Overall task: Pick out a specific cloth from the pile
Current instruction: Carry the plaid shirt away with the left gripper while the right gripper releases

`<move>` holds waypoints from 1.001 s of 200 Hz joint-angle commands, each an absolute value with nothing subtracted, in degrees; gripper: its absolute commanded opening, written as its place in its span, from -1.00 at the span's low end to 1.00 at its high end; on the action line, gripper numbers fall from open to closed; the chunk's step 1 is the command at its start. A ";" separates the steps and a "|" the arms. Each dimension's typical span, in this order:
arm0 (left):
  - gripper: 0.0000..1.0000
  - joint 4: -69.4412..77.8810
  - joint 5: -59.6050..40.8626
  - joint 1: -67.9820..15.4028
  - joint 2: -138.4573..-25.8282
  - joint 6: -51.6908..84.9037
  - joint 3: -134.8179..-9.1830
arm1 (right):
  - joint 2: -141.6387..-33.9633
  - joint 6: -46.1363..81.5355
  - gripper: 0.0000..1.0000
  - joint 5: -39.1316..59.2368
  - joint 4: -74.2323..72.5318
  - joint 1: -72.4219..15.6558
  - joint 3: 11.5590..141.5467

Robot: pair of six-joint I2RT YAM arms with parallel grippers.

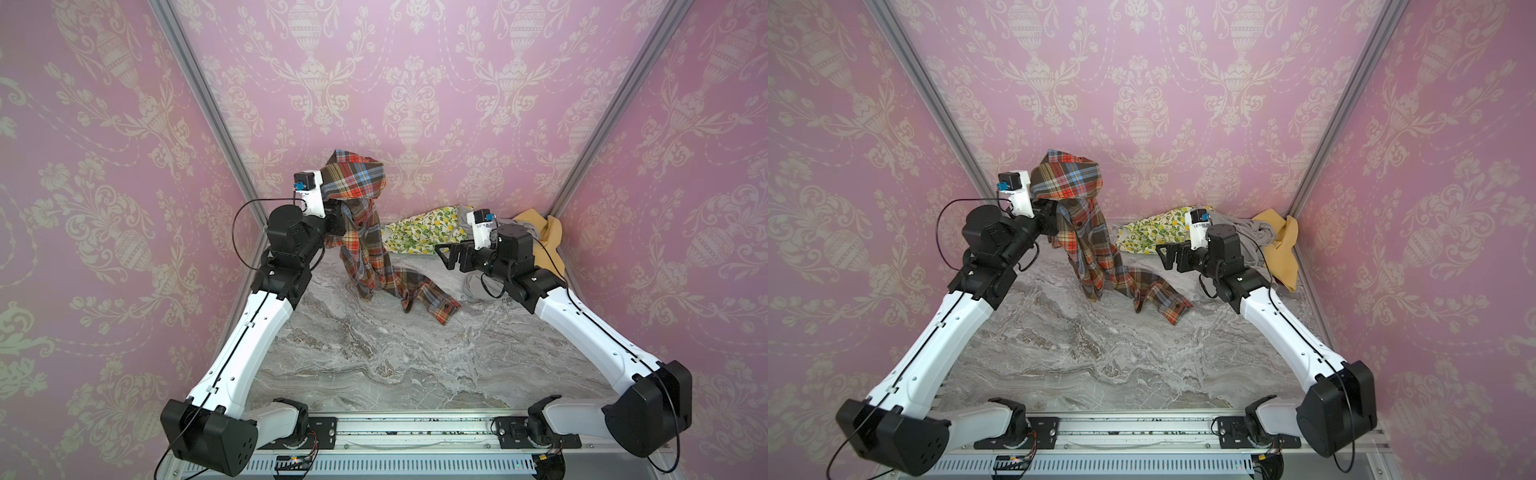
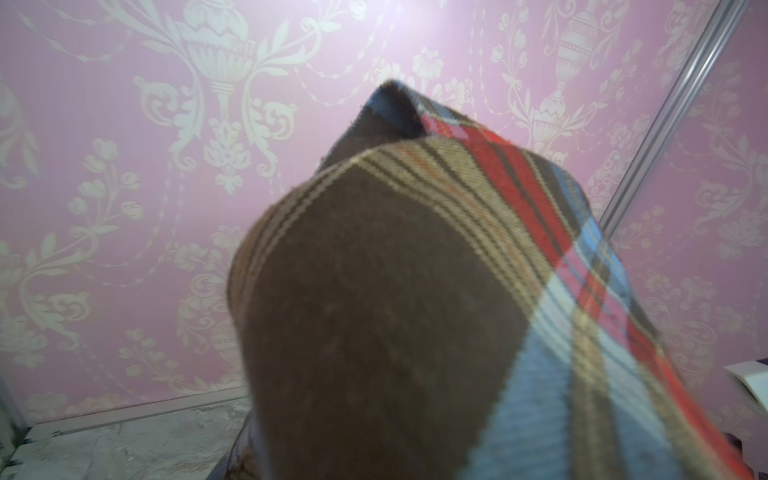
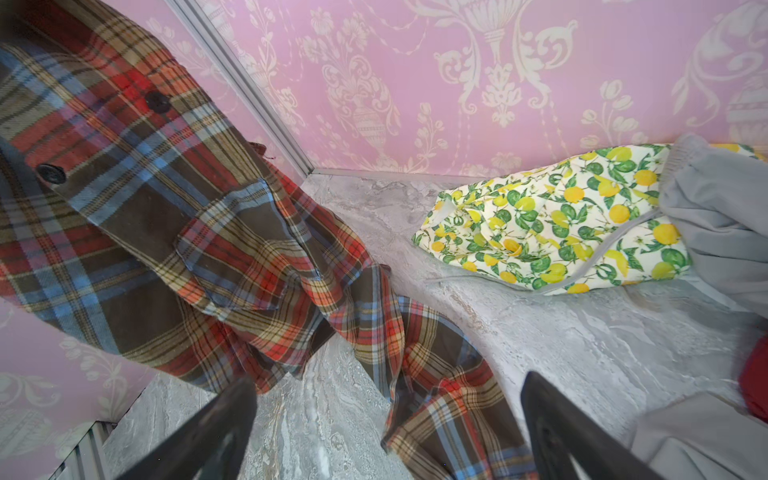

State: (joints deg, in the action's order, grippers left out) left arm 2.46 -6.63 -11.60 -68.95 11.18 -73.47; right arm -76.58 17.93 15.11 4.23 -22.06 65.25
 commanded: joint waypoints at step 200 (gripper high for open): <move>-1.00 6.96 -7.96 -8.47 -65.99 24.10 -61.02 | -81.99 16.16 0.99 5.02 0.27 -28.26 67.76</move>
